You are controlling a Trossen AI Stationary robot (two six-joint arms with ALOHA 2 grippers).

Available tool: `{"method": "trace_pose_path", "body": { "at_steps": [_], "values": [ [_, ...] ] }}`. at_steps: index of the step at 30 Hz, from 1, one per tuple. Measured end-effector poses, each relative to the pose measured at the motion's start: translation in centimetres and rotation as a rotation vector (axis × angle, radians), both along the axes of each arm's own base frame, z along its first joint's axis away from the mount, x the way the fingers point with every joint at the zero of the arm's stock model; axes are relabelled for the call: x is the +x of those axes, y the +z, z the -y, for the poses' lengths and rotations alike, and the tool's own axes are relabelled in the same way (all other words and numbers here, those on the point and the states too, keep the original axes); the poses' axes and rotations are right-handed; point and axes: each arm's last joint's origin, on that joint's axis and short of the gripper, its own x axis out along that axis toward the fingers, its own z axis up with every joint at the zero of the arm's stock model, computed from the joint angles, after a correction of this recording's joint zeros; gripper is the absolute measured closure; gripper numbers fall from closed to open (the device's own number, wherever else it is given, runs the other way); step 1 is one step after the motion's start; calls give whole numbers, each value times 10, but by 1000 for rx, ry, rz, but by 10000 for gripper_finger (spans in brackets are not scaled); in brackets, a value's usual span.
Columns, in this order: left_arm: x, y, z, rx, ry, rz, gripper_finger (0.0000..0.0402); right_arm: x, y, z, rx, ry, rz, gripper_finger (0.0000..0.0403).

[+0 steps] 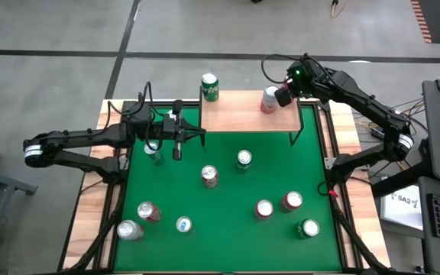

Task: Place canned beverage on shelf
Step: Put the top red soda can on the shelf

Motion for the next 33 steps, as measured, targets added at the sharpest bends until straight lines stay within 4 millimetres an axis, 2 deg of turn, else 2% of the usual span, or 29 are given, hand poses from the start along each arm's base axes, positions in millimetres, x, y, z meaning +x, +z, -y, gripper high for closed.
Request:
{"method": "trace_pose_path", "body": {
  "at_steps": [12, 16, 20, 33],
  "values": [
    [0, 1, 0, -31, -1, 9, 402, -5, 5, -6, 4, 26, 23, 392],
    [0, 2, 0, -47, -2, 25, 402, -8, 7, -13, 81, 100, 68, 392],
    [0, 3, 0, -48, -4, 34, 402, -12, 3, -16, 133, 100, 36, 392],
    [0, 5, 0, -65, -6, 49, 402, -2, -11, 0, 102, 54, -65, 392]
  ]
}}
